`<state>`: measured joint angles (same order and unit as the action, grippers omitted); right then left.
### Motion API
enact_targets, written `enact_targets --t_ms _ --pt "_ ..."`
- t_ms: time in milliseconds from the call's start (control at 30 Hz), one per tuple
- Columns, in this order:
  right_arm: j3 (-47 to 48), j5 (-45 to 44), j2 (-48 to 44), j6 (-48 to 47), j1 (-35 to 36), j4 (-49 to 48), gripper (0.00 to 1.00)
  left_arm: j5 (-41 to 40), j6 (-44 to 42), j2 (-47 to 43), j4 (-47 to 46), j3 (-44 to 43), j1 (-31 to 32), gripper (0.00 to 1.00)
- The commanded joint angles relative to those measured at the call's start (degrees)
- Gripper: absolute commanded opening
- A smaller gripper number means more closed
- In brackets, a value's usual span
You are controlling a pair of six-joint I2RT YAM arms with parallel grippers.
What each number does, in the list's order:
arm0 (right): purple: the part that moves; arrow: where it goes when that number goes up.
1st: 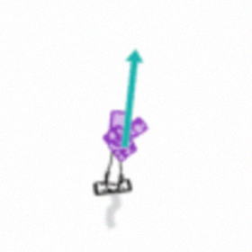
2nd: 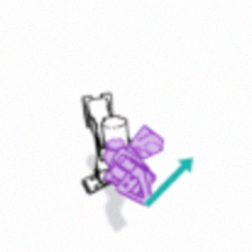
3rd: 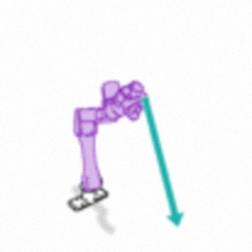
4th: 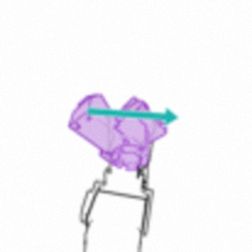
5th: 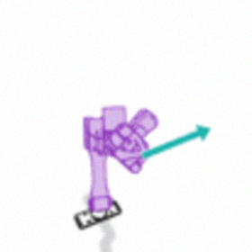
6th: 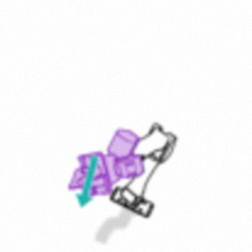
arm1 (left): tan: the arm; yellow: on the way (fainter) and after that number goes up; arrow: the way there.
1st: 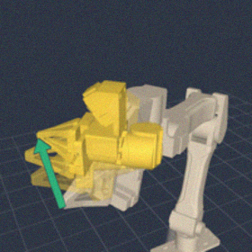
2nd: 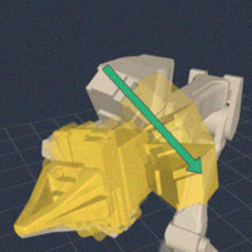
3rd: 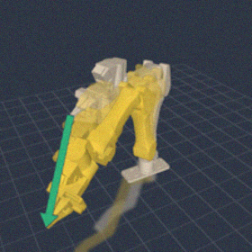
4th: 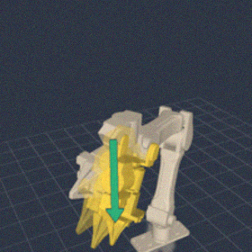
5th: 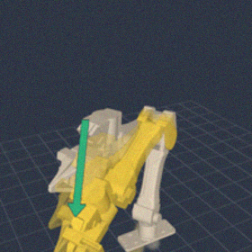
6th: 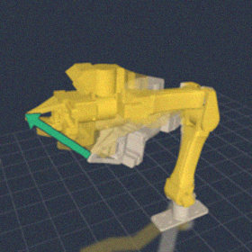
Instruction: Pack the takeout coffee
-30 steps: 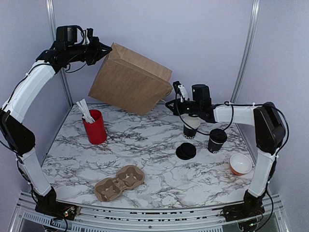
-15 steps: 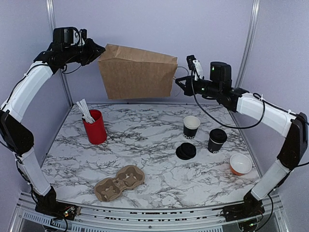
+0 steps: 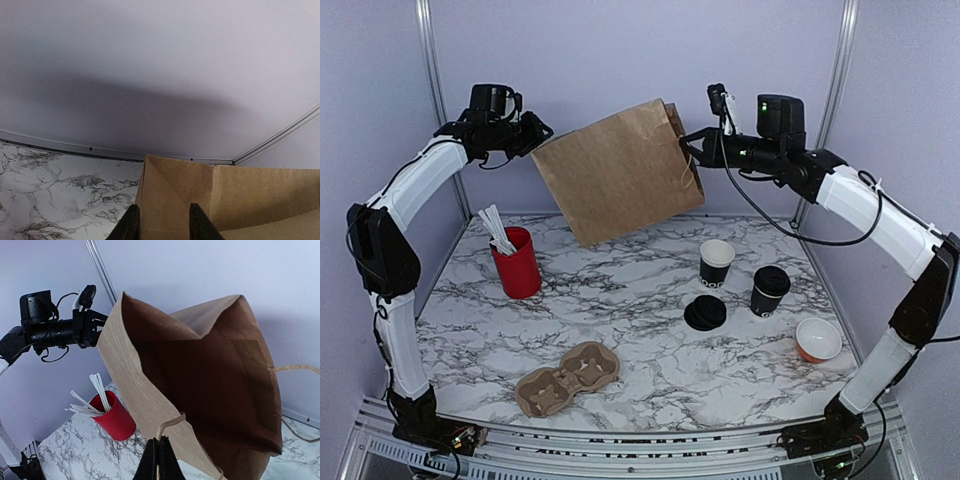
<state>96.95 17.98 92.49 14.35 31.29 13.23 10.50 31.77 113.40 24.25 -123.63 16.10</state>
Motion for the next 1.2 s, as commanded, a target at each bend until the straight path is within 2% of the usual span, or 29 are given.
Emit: enact_targets --t_ms 0,100,267,433,567,933,1167 --pt "2.66 1.45 1.73 4.61 1.09 1.53 0.00 -1.80 -1.80 1.62 -0.92 -3.72 -1.19 0.38" --pt "3.24 1.70 2.24 6.10 1.64 0.94 0.00 -2.40 -3.03 2.90 -0.89 -4.68 -1.34 0.47" --pt "3.22 3.01 3.18 9.36 1.80 -0.97 0.00 -2.99 -4.93 4.72 -0.93 -6.46 -1.51 0.70" --pt "3.71 2.74 4.20 12.04 2.69 -2.34 0.00 -1.32 -4.88 2.97 -0.98 -5.43 -1.30 0.81" --pt "4.24 1.27 4.80 13.40 3.75 -3.44 0.00 0.49 -4.56 -0.96 -1.32 -0.80 -0.61 0.82" --pt "9.40 -4.27 8.75 13.10 5.55 -3.78 0.00 2.92 -0.26 -19.70 -8.54 20.76 2.61 0.82" --pt "15.34 -10.27 12.30 12.55 6.84 -0.64 0.00 1.94 -0.87 -27.92 -11.21 29.42 10.23 0.79"
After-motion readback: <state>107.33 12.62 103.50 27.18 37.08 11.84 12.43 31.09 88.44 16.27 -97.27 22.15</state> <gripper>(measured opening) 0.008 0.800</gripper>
